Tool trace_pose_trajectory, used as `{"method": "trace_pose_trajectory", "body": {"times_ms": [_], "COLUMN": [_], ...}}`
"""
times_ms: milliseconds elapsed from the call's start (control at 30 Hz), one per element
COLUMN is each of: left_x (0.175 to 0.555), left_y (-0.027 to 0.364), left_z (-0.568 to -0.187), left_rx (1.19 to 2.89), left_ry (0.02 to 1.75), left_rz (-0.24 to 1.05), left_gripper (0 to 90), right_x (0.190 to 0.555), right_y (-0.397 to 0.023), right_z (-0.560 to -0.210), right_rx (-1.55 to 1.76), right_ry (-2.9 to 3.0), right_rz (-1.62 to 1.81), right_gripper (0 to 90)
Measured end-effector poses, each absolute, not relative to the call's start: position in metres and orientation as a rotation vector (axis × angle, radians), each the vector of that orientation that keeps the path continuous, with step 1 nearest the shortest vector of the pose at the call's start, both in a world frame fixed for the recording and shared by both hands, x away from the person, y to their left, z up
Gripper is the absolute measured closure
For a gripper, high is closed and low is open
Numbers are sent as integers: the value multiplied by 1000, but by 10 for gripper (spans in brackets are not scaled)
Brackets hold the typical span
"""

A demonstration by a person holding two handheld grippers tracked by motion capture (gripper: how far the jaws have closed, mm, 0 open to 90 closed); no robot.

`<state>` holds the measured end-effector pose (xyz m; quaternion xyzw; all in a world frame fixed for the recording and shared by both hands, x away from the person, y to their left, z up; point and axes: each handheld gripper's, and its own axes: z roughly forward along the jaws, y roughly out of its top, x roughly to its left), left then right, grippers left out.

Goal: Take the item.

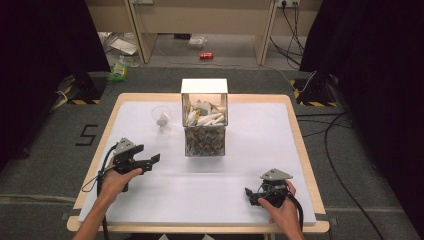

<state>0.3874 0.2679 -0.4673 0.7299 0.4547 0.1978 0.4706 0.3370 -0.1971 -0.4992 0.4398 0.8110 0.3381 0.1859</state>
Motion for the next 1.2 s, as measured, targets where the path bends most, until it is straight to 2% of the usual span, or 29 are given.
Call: {"method": "trace_pose_trajectory", "body": {"times_ms": [600, 1200], "left_x": [368, 336], "left_y": [266, 270], "left_z": [-493, -500], "left_rx": [1880, 1931], "left_ry": [1111, 1083], "left_rz": [420, 475], "left_gripper": [189, 191], "right_x": [337, 337], "right_y": [-197, -197], "right_z": [-499, -499], "right_rx": [1238, 1238], "right_ry": [2284, 2284], "right_rz": [952, 951], "right_gripper": [69, 68]}}
